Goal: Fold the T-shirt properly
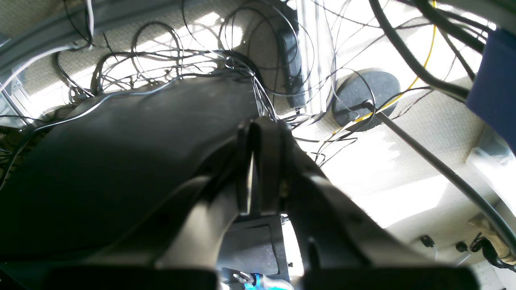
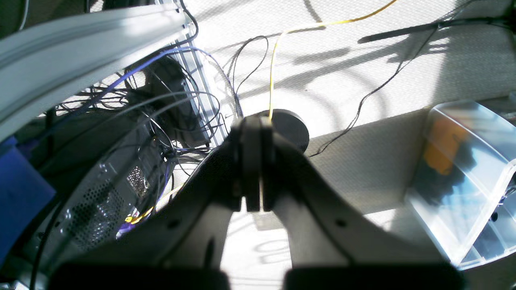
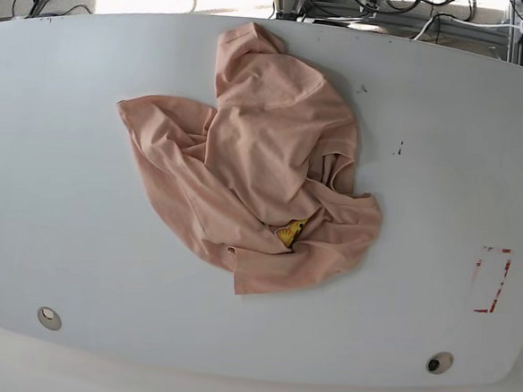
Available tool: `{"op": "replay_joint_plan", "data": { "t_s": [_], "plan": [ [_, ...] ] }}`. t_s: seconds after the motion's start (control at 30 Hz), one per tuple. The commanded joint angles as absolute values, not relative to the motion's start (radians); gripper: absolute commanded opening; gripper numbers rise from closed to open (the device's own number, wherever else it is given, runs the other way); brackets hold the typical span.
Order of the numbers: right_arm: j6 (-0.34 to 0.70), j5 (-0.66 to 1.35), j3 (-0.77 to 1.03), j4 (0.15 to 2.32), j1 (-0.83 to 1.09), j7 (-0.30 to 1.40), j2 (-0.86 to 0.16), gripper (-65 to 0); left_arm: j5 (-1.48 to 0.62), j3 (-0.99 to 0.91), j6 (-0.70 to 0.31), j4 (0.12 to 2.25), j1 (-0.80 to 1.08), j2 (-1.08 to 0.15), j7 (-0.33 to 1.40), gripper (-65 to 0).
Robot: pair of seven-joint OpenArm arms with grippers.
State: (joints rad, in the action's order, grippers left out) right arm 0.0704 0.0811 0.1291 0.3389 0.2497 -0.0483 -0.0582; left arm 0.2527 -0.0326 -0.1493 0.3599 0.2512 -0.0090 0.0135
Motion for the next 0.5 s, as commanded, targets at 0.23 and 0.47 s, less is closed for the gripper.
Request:
{"op": "replay_joint_plan", "data": {
  "t_s": [0.23,0.47],
  "plan": [
    [0.073,0.077,0.129,0.339,0.231,-0.058,-0.054,-65.0,0.256,-0.032,-0.151,0.324,0.234,-0.012,0.028,-63.4],
    [0.071,0.078,0.127,0.339,0.236,-0.056,-0.054,-65.0,0.256,-0.033,-0.152,0.326,0.237,-0.013,0.02,-60.6]
  ]
}}
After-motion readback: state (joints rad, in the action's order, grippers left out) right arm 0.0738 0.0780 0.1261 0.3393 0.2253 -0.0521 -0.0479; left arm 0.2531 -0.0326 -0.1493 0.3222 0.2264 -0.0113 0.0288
